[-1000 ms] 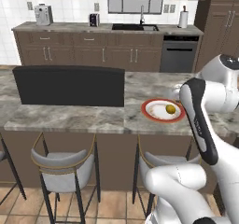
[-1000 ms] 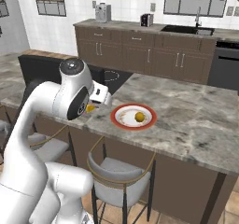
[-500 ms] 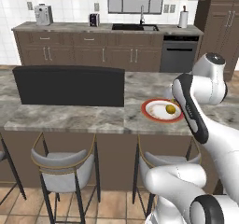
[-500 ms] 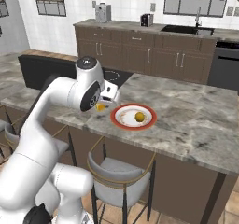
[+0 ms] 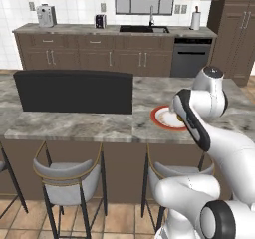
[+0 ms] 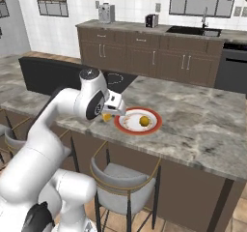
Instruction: Take the cheese, fish, and lemon from the fridge and place them on the plate on the dining counter to create an appetizer plate.
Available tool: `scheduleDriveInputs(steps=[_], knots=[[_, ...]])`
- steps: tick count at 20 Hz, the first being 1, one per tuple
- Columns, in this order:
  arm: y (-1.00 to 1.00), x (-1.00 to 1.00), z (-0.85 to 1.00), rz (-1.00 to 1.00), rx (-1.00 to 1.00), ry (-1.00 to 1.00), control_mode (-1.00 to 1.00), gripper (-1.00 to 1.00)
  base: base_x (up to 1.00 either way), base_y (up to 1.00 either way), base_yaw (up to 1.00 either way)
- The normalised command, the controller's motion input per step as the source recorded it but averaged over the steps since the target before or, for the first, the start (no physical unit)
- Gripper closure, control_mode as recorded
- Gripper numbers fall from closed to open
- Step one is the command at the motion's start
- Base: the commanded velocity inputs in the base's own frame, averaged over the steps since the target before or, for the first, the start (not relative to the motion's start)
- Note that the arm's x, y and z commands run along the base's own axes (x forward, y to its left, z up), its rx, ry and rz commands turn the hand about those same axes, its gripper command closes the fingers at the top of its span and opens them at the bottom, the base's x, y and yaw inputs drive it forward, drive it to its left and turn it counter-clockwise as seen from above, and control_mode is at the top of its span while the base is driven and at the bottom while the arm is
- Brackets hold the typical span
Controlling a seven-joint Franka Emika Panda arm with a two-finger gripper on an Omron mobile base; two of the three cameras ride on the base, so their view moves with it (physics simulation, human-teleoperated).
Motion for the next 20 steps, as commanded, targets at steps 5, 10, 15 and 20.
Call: scheduleDriveInputs(steps=[5, 10, 15, 20], knots=[[0.00, 0.24, -0.25, 0.00, 0.00, 0.13, -1.00, 1.00, 0.00, 0.00, 0.00], [0.00, 0.29, -0.29, 0.00, 0.00, 0.19, -1.00, 1.00, 0.00, 0.00, 0.00], [0.00, 0.31, -0.26, 0.00, 0.00, 0.16, -1.00, 1.00, 0.00, 0.00, 0.00], [-0.05, 0.59, -0.03, 0.00, 0.04, 0.05, -1.00, 1.00, 0.00, 0.00, 0.00]])
